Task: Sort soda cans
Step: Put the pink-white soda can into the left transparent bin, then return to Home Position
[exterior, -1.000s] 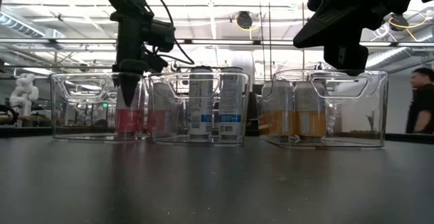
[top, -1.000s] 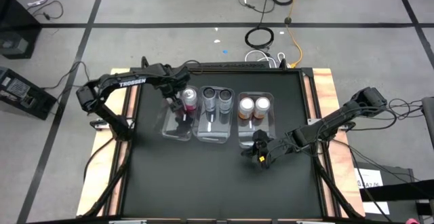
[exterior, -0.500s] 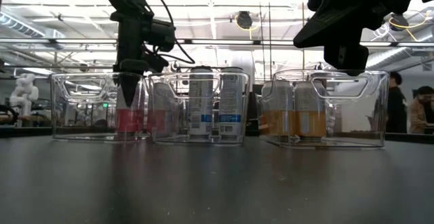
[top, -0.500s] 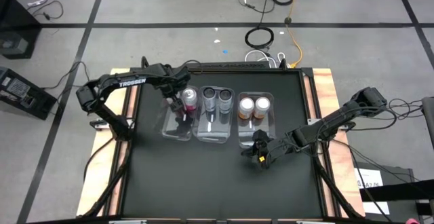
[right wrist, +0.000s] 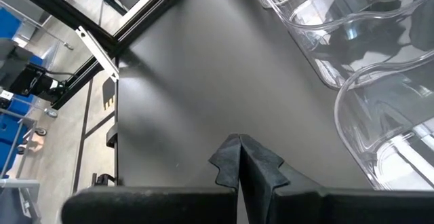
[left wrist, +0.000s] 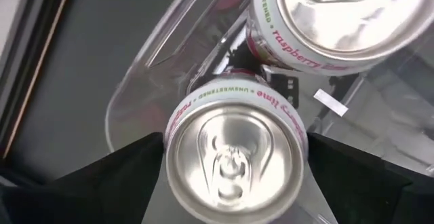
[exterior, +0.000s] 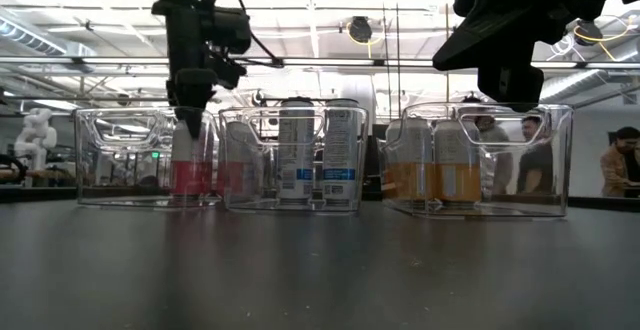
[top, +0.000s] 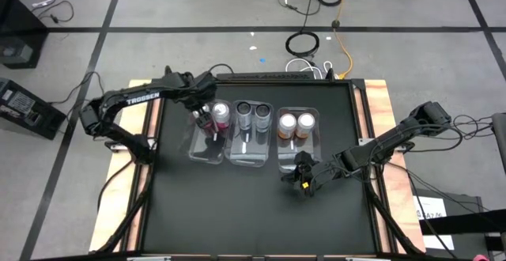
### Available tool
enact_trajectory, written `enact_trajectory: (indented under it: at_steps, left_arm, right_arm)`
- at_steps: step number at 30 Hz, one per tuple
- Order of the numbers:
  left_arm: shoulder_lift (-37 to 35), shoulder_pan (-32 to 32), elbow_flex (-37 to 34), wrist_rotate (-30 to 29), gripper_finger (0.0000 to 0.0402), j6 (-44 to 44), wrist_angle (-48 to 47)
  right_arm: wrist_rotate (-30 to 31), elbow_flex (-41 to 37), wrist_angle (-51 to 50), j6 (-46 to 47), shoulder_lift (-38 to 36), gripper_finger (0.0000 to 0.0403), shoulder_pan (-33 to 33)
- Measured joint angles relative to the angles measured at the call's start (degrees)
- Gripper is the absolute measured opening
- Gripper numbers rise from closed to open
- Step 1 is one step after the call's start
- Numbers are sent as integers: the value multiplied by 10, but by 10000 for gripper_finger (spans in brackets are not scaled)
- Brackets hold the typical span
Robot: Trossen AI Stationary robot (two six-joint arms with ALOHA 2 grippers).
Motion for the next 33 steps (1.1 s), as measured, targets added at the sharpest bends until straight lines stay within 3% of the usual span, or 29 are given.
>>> enact_trajectory:
  at_steps: [9, 13, 19, 26, 33]
  left_arm:
    - [-64, -3, 0, 2, 368, -9, -33]
    - [-107, -15, 0, 7, 368, -58, -34]
    - [-185, -55, 0, 53, 368, -95, -21]
    - [-269, -126, 0, 54, 368, -153, 23]
    - [-306, -149, 1, 41, 368, -231, 27]
  right_arm:
    - [-1, 0, 13, 0, 0, 0, 0]
    - [-1, 0, 13, 0, 0, 0, 0]
    - [-1, 0, 12, 0, 0, 0, 0]
    - [0, 0, 12, 0, 0, 0, 0]
    - [0, 0, 12, 21, 0, 0, 0]
